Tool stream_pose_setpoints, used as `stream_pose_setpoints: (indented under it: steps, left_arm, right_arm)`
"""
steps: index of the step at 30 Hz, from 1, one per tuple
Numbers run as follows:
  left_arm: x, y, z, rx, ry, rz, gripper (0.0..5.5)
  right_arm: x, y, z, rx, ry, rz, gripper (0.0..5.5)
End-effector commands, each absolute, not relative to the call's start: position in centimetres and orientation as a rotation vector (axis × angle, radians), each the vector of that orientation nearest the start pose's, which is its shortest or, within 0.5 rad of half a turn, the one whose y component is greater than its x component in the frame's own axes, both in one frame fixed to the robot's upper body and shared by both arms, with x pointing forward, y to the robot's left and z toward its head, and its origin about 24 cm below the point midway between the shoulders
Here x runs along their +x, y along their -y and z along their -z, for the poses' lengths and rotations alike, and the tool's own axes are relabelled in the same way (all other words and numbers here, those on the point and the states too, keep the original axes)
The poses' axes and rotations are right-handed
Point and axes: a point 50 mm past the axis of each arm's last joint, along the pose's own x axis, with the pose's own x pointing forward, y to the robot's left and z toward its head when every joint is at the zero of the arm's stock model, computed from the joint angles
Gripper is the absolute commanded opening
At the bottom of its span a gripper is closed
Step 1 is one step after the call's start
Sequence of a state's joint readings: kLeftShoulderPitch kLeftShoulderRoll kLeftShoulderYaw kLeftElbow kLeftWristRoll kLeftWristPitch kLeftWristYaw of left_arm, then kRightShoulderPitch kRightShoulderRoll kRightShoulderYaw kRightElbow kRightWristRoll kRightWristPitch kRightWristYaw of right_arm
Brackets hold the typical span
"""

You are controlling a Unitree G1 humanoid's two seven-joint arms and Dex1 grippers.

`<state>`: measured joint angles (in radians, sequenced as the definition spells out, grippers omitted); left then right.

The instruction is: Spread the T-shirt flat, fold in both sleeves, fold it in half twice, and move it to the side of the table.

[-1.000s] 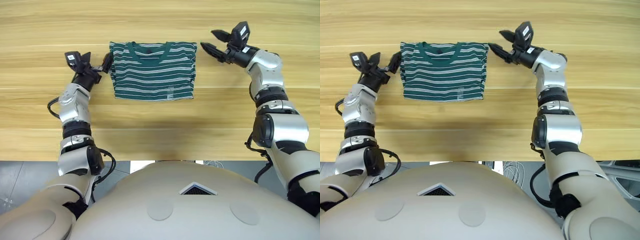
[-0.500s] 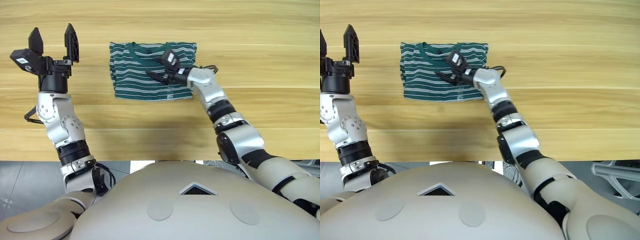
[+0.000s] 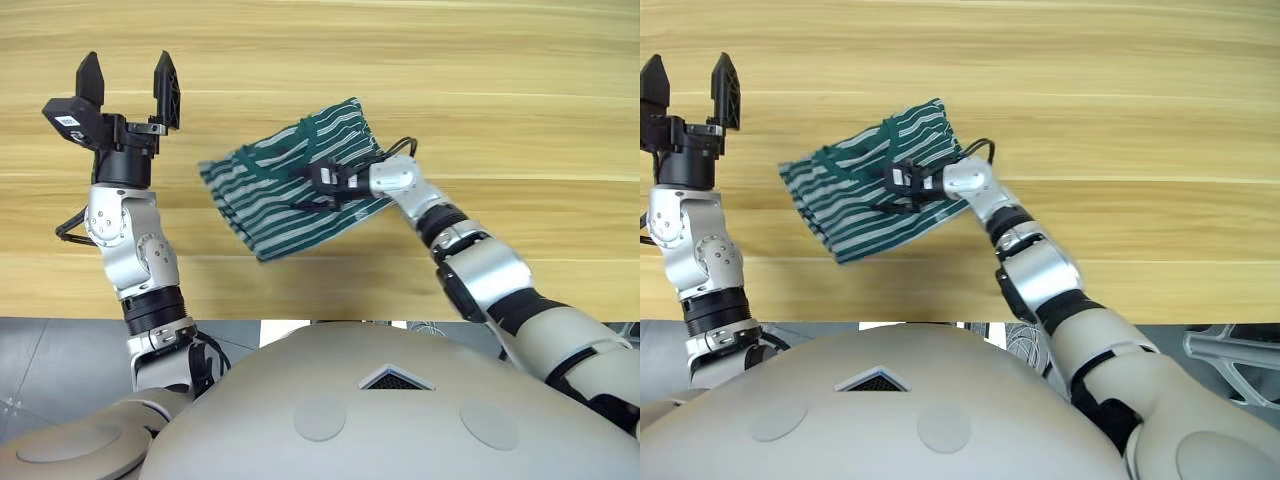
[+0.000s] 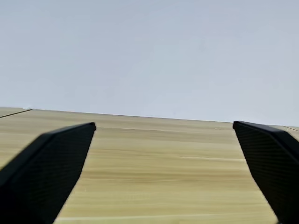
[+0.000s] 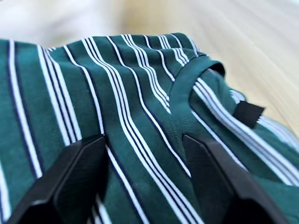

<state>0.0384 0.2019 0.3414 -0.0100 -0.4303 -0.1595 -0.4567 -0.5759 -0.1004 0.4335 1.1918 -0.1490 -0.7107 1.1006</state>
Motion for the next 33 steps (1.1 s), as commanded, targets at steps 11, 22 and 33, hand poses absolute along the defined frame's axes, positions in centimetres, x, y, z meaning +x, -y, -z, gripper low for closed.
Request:
stream_pose_setpoints:
  steps: [11,22,33]
  left_arm:
    - [24.2,-23.0,-7.3,-0.127,0.292,0.181,5.37]
    - [24.5,-22.9,-7.4,-0.127,0.297,0.194,5.37]
    - [24.8,-22.6,-6.8,-0.124,0.285,0.217,5.37]
  right_arm:
    - [27.2,21.8,-1.6,-0.384,-0.163,-1.311,3.04]
    - [25.6,17.8,5.9,-0.371,-0.670,-1.196,3.04]
    - [26.9,10.7,5.3,-0.397,-0.525,-1.288,3.04]
